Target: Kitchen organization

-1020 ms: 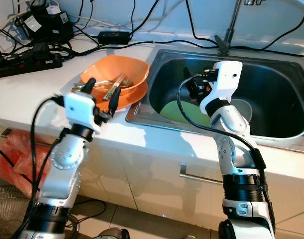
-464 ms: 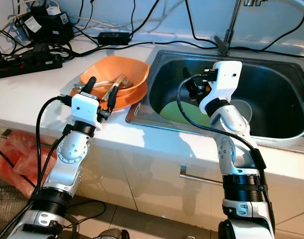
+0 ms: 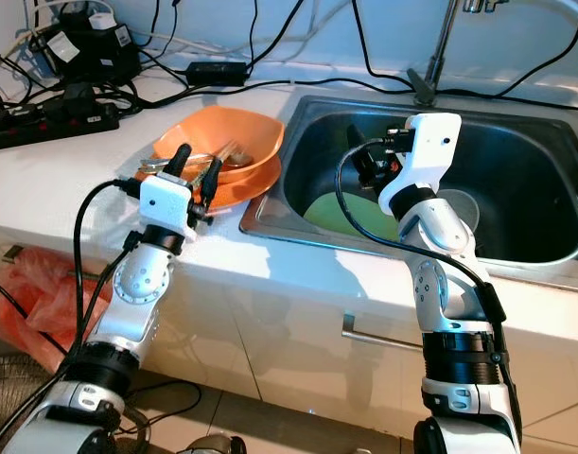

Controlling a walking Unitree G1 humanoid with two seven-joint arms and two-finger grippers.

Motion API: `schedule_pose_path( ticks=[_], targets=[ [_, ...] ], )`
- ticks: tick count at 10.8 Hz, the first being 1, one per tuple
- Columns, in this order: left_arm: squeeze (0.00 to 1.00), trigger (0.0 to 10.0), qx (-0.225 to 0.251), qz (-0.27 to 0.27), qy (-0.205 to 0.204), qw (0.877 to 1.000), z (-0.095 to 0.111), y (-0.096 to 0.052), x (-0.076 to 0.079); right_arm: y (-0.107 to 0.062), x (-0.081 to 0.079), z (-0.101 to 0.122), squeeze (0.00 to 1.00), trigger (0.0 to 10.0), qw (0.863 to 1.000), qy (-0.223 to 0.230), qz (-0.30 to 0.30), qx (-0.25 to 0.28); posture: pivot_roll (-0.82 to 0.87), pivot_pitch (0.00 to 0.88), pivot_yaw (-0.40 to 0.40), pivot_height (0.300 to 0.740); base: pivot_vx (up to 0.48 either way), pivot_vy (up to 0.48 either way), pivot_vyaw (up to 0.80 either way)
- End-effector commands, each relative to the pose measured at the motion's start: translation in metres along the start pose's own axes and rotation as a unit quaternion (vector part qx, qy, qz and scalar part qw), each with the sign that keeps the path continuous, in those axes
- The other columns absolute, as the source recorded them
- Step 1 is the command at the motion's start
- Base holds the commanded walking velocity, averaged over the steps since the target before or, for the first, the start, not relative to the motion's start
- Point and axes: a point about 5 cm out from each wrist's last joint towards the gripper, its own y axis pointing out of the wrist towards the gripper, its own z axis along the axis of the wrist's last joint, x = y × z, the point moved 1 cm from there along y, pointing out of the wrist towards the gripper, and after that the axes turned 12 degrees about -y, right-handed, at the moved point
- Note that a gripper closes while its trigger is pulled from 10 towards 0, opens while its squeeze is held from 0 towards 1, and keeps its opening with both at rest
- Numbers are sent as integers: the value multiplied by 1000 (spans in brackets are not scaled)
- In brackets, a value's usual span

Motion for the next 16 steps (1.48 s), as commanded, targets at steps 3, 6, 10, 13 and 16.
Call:
schedule_pose_path(
  ticks=[3, 6, 10, 13, 16],
  targets=[
    [0, 0, 7, 0, 4, 1000, 0, 4, -1, -2, 0, 0, 0, 10000, 1000, 1, -2, -3, -9, 34, 56, 740, 0, 0, 0],
    [0, 0, 11, -1, 4, 1000, 1, 6, -2, -4, -5, -3, 0, 10000, 999, 5, 37, -16, -9, 35, 57, 740, 0, 0, 0],
    [0, 0, 15, 2, 5, 1000, 2, 8, -4, -20, -19, -15, 0, 10000, 985, -20, 157, -63, -12, 36, 58, 740, 0, 0, 0],
    [0, 0, 18, 1, 5, 1000, 3, 9, -4, -35, -27, -16, 0, 10000, 967, -23, 239, -81, -15, 39, 59, 740, 0, 0, 0],
    [0, 0, 20, 1, 4, 1000, 4, 11, -3, -39, -22, -15, 0, 10000, 961, -29, 259, -90, -15, 38, 56, 740, 0, 0, 0]
  ],
)
